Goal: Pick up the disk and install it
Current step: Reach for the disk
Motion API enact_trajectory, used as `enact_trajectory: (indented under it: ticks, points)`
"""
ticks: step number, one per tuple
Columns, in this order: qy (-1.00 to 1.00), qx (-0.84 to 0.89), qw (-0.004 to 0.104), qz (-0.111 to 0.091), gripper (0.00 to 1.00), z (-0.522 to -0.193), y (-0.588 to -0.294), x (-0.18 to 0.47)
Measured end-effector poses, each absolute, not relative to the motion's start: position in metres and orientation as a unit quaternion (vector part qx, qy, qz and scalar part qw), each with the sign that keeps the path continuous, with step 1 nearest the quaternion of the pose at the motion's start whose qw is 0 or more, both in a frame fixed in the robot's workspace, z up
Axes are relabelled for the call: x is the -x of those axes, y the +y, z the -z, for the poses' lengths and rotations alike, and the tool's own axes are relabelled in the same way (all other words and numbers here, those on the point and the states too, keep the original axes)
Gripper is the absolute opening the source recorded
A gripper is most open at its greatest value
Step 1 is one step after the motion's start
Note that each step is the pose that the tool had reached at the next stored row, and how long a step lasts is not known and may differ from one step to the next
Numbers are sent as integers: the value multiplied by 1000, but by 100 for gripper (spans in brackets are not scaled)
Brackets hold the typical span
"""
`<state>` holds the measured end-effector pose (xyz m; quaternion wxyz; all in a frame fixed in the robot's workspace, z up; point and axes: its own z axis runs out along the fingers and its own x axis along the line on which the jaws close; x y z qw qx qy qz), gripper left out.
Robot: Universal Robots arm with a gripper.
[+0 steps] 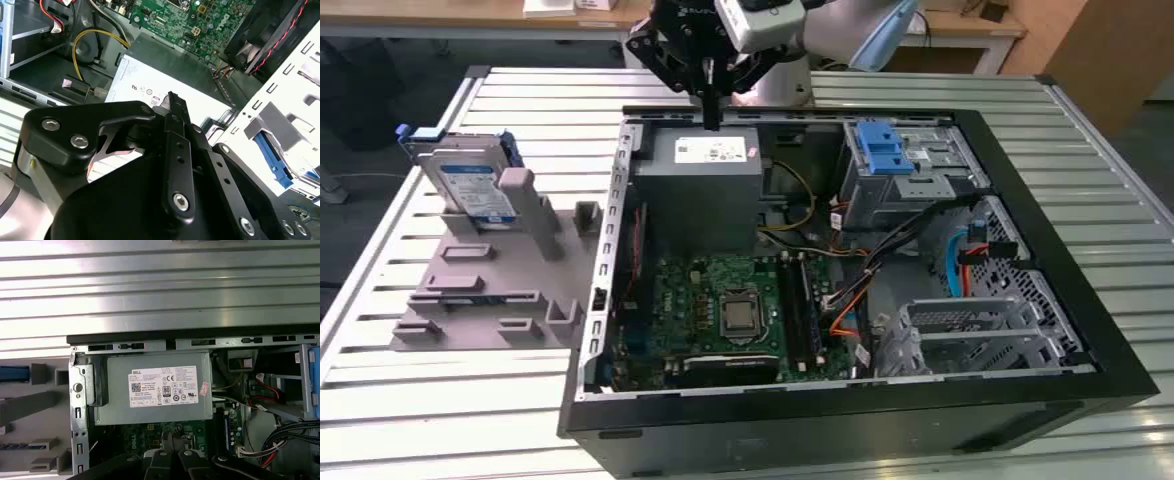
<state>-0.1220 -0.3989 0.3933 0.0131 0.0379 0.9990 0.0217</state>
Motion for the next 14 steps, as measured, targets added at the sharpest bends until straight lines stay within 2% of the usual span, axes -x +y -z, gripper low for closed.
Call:
enact_trajectory:
  ticks: [14]
  points:
    - [999, -38, 13, -22, 11, -393, -399, 127]
